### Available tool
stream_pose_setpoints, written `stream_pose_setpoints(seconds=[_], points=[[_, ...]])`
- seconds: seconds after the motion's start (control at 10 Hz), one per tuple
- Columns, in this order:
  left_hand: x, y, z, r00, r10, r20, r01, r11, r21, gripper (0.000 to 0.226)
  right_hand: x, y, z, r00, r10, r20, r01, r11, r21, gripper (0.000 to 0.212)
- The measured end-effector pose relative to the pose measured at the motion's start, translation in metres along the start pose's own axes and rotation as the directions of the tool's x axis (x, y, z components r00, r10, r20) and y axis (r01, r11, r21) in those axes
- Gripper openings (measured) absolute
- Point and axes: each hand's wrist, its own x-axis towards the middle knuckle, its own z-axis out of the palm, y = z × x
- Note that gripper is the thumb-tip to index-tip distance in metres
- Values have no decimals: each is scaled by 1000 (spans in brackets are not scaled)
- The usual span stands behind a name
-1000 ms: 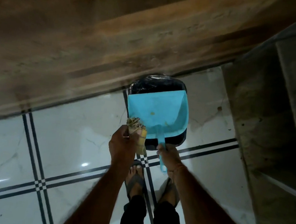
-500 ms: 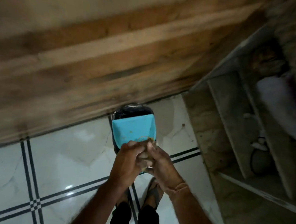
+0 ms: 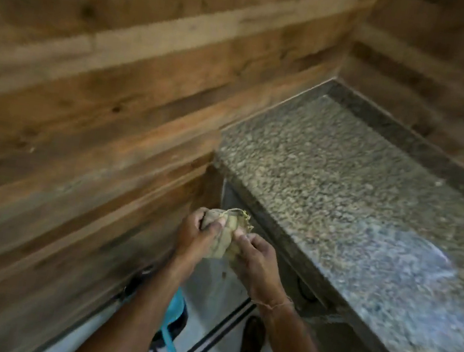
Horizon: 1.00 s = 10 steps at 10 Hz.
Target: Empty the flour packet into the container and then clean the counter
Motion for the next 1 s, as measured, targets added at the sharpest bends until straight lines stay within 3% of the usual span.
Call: stream_pose_setpoints(seconds=[0.1, 0.2, 0.4, 0.5, 0.6, 0.7, 0.8, 0.9, 1.0], points=[[30, 37, 52, 986, 157, 52, -163, 977, 138, 15, 23, -41, -40, 991, -97, -96, 98, 995, 9, 27], [65, 63, 110, 988, 137, 68, -148, 969, 198, 18, 59, -64, -82, 969, -155, -192, 160, 987, 13, 21], [128, 41, 176, 966, -87, 245, 5, 948, 317, 46, 119, -65, -142, 946, -48, -320, 23, 996, -81, 22], [152, 25, 195, 981, -53, 185, -33, 901, 433, 57, 139, -56, -154, 934, -62, -352, -36, 963, -266, 25], [167, 11, 208, 981, 24, 191, -141, 764, 630, 70, 151, -47, -158, 907, -174, -384, -16, 897, -442, 35], [172, -1, 213, 966, 101, 239, -252, 577, 777, 53, 157, -45, -157, 886, -278, -370, -3, 796, -605, 49], [168, -2, 210, 961, 110, 254, -274, 508, 817, 43, 159, -44, -161, 897, -285, -339, -24, 732, -681, 47], [148, 8, 199, 960, 90, 264, -276, 449, 850, 52, 135, -55, -166, 896, -302, -325, 16, 755, -656, 39], [126, 18, 184, 961, 105, 258, -274, 519, 810, 57, 99, -58, -176, 864, -365, -345, 80, 778, -623, 42]])
